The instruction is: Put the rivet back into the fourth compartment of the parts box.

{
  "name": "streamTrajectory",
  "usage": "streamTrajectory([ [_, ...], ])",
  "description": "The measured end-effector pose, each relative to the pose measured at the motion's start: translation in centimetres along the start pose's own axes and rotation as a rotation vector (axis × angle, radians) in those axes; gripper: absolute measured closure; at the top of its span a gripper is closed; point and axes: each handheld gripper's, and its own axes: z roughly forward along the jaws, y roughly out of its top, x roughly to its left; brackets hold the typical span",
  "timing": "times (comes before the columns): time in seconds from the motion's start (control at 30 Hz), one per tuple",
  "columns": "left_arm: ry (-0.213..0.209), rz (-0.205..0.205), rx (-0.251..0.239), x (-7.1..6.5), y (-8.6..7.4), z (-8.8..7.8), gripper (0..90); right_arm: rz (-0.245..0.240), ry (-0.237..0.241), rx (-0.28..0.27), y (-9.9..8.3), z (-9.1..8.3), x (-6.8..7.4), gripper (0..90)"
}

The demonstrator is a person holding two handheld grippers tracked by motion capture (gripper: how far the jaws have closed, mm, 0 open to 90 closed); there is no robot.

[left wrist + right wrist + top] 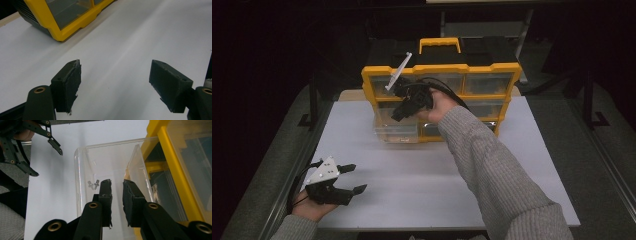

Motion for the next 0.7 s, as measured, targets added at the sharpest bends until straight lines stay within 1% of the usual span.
streamTrajectory([
  [0.1, 0.001, 0.0, 0.0, 0.0, 0.0, 0.0, 25.1, 0.002, -0.003, -0.002, -0.1, -0.3, 0.0, 75.4],
  [0.23, -0.001, -0.001, 0.003, 0.0, 0.0, 0.0, 25.1, 0.003, -0.004, -0.024, -0.2, -1.0, -0.1, 74.3],
  [0.5, 0.0, 0.001, 0.005, 0.0, 0.1, 0.0, 24.9, 0.028, -0.001, -0.045, -0.6, -2.6, 0.1, 68.8],
  [0.7, 0.001, -0.006, 0.004, 0.1, 0.0, 0.0, 24.5, 0.045, 0.015, -0.066, -1.0, -3.7, 0.2, 66.0],
])
